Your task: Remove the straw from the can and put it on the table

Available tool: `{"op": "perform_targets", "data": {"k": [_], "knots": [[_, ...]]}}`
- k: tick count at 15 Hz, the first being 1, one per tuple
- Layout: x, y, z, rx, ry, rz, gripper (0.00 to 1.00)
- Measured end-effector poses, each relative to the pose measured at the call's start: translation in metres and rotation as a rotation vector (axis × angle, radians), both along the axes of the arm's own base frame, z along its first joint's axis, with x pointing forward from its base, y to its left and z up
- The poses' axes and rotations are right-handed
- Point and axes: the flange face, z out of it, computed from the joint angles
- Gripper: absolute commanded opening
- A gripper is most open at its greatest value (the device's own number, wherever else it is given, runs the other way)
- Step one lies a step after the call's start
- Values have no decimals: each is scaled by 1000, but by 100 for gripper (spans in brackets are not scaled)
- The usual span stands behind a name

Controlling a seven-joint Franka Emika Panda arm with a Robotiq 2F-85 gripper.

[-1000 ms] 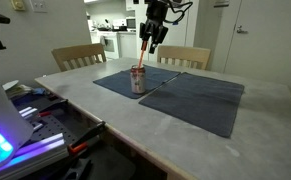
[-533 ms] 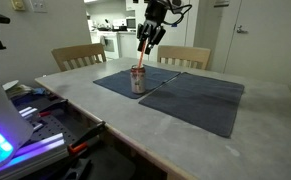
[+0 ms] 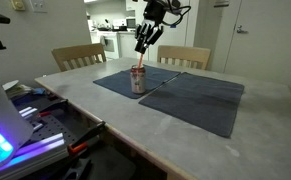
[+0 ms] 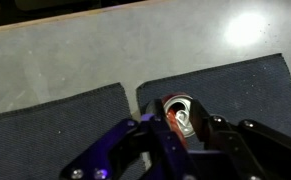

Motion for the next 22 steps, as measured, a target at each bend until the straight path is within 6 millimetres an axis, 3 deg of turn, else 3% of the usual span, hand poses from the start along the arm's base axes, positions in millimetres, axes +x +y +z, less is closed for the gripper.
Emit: {"op": "perform_targets", "data": {"k": [2, 13, 22], "knots": [[1, 0, 1, -1, -3, 0, 0], [0, 1, 6, 9, 28, 3, 2], [-3, -2, 28, -19, 37, 17, 2]]}}
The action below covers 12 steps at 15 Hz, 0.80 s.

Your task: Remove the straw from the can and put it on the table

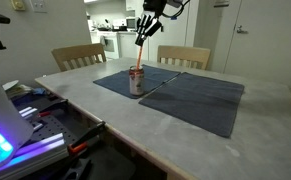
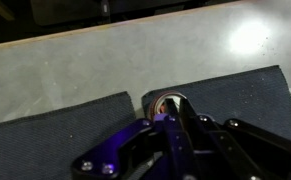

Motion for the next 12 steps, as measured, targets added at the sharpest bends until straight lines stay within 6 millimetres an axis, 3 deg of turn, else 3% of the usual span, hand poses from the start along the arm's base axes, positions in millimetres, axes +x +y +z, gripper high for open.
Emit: {"op": "perform_targets", "data": {"k": [12], "knots": [[-6, 0, 62, -38, -105, 15, 2]]}}
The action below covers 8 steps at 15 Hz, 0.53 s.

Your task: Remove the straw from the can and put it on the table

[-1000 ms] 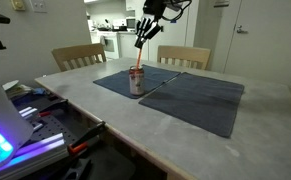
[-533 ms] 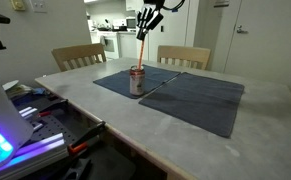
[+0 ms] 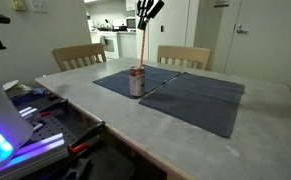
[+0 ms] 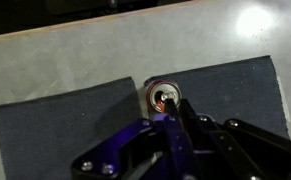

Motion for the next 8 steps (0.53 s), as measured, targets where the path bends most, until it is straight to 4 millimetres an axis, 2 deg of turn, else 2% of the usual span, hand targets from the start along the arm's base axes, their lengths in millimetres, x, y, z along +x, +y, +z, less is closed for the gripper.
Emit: {"op": "perform_targets", "data": {"k": [8], "knots": [[-4, 1, 31, -12, -60, 4, 2]]}}
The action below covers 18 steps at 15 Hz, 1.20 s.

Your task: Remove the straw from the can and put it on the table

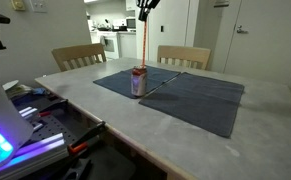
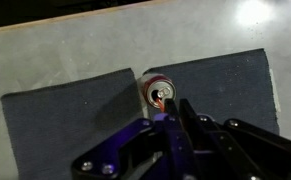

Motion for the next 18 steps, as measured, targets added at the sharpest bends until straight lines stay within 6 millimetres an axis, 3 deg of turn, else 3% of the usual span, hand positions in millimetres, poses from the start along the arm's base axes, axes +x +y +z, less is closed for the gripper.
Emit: {"op": "perform_targets", "data": {"k": [14, 18], "knots": [[-7, -8, 39, -48, -69, 6, 2], [-4, 2, 47, 36, -118, -8, 2]]}}
